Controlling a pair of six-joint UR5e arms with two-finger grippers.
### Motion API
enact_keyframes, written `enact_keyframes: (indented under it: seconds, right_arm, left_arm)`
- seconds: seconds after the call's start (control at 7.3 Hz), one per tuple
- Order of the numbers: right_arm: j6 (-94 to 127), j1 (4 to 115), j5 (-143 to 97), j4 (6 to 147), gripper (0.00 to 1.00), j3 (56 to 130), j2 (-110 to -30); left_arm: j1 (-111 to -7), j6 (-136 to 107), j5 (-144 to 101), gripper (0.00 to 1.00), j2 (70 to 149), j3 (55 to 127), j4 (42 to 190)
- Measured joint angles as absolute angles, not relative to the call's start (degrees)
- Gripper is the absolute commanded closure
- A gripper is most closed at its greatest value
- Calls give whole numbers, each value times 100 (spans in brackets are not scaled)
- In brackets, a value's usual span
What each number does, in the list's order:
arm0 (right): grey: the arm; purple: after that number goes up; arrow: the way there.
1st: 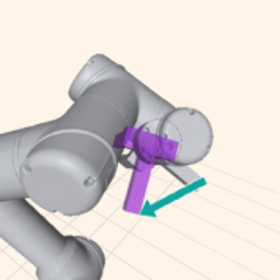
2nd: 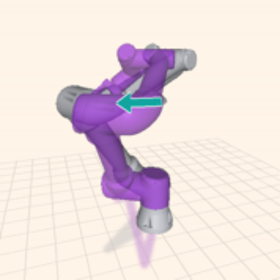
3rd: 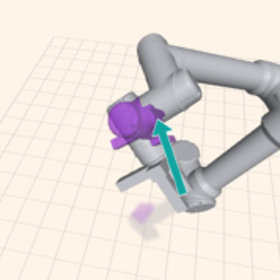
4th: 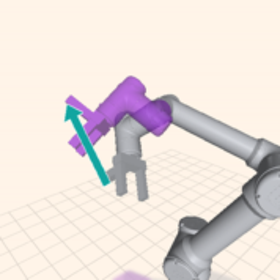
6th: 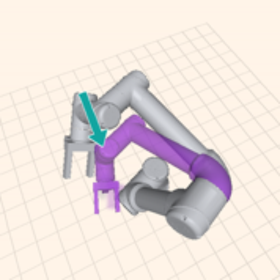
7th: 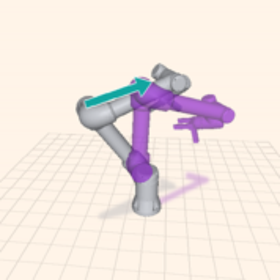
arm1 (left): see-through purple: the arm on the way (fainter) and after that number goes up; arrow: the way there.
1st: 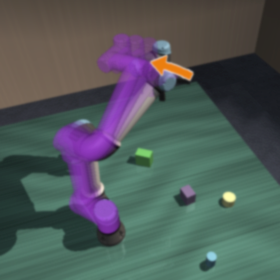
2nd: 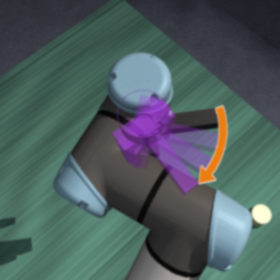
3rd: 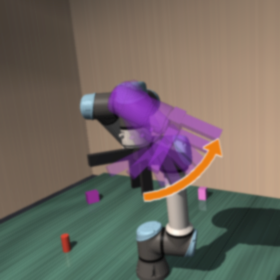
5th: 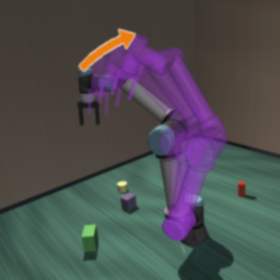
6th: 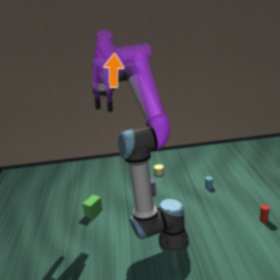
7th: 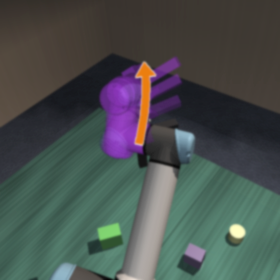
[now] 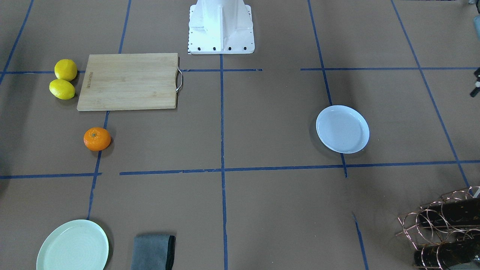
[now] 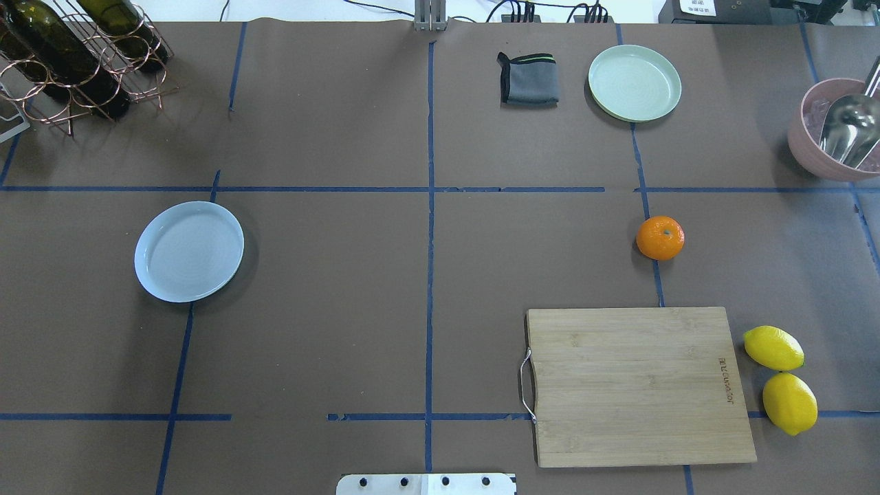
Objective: Pick orange to plate
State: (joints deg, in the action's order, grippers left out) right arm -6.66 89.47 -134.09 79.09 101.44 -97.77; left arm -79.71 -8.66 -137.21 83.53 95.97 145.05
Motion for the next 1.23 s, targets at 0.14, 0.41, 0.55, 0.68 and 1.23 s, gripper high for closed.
enact_keyframes:
  seconds: [0.14, 0.41, 0.55, 0.68, 1.23]
  right_arm:
    - [-663, 8947, -13413, 7836, 0, 10128, -9795]
    - [-660, 8952, -13420, 7785, 0, 10118, -9827]
    - [-659, 8955, -13419, 7783, 0, 10114, -9831]
    - [-659, 8954, -13417, 7783, 0, 10111, -9834]
    - [-651, 8950, -13421, 7778, 0, 10080, -9835]
  left_arm:
    - [-7515, -1476, -13551, 1, 8306, 9613, 14634]
    - [-6587, -2914, -12560, 34, 8283, 9622, 14715]
    - [-6057, -3798, -12012, 36, 8299, 9621, 14724]
    - [-5595, -4627, -11581, 36, 8334, 9619, 14732]
    - [-4578, -5985, -10635, 36, 8674, 9403, 14737]
